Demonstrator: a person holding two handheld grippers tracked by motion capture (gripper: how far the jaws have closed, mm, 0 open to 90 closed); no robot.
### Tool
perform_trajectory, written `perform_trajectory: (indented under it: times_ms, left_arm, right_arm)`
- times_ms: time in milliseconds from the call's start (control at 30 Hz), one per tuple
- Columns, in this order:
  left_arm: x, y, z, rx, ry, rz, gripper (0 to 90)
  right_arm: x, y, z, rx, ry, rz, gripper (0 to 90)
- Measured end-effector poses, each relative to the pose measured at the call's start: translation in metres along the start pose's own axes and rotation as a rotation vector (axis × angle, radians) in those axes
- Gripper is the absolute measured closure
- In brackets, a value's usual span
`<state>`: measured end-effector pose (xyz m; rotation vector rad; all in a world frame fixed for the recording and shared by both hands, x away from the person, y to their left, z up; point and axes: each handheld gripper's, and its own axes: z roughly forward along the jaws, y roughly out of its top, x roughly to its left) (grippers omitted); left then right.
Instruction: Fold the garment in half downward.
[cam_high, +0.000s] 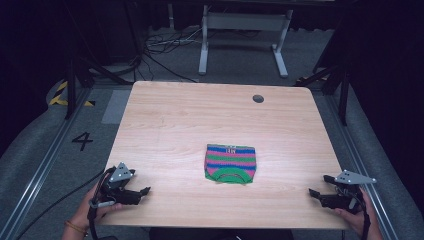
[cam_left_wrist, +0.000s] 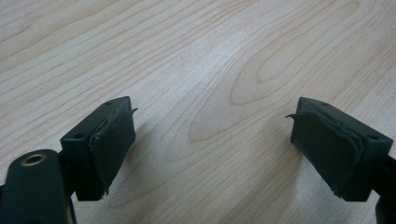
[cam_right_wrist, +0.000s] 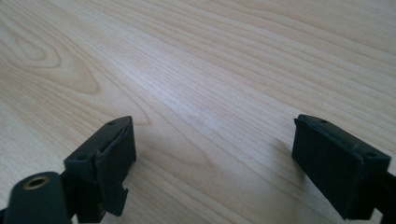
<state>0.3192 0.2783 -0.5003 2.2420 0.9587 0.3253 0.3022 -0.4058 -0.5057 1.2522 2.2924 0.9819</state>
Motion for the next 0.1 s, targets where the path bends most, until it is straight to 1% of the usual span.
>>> perform_trajectory:
  times_ms: [100]
  left_arm:
    - [0.0001,0.0,0.0001,0.0,0.0,0.0,13.9]
  right_arm:
    - [0.0003,0.0,0.0001,0.0,-0.002,0.002,13.8]
